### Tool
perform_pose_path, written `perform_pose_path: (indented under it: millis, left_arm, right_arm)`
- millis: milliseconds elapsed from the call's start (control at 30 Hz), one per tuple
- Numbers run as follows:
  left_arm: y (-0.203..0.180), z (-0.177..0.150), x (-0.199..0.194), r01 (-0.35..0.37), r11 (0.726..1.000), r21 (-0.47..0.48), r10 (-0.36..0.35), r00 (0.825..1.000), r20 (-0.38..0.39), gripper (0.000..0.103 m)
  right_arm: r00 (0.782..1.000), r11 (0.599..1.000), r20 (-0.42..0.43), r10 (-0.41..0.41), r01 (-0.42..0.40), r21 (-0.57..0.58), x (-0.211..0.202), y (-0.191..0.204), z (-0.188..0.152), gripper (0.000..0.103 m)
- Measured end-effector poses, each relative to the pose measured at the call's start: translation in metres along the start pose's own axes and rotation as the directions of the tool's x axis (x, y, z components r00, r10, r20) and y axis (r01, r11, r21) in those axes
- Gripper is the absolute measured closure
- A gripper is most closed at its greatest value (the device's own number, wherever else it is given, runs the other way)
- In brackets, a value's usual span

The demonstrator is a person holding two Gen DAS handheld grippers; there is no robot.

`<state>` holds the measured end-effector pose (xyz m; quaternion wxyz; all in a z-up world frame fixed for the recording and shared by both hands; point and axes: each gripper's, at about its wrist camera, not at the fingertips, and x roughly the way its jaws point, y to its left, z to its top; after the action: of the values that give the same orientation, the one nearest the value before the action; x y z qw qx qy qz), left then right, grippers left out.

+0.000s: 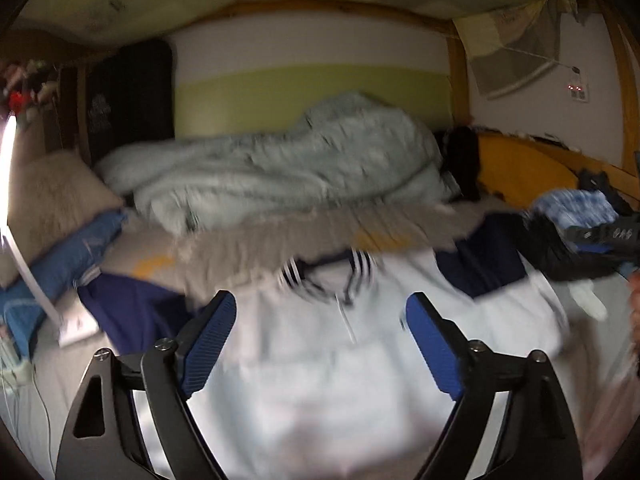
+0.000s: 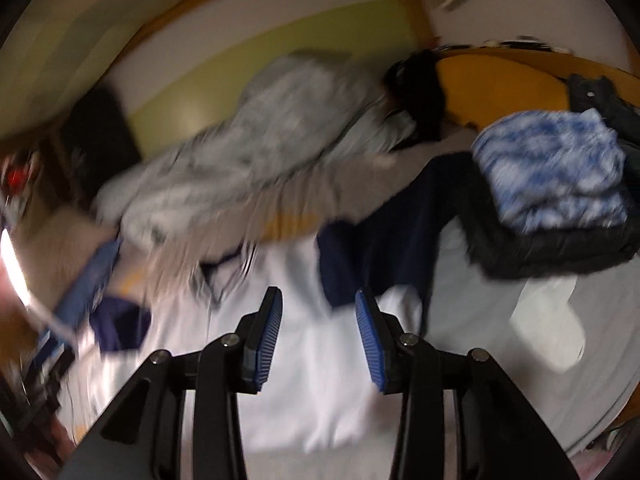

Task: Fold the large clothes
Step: 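Grasp the navy sleeve near its striped cuff with the right gripper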

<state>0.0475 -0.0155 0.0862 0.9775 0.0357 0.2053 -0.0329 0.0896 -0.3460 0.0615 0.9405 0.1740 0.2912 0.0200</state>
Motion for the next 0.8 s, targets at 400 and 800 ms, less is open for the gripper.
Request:
perform_pose_path:
  millis: [400,800]
  left_arm:
    - [-0.004,-0.054,0.11,-0.001,1.0,-0.013,-0.001,0.992,-0.128,0.001]
    - [-0.01,-0.102,0.147,0.008,1.0,0.002,-0.007,0.979,-0.205,0.001]
  right_arm:
    - [0.953,0.977,-0.232,-0.194,0.208,0.04,0.148,-0.083,0.03,0.066]
    - [0.949,0.971,-0.262,-0.175,0.211,0.116,0.204,-0.108,0.032,0.099]
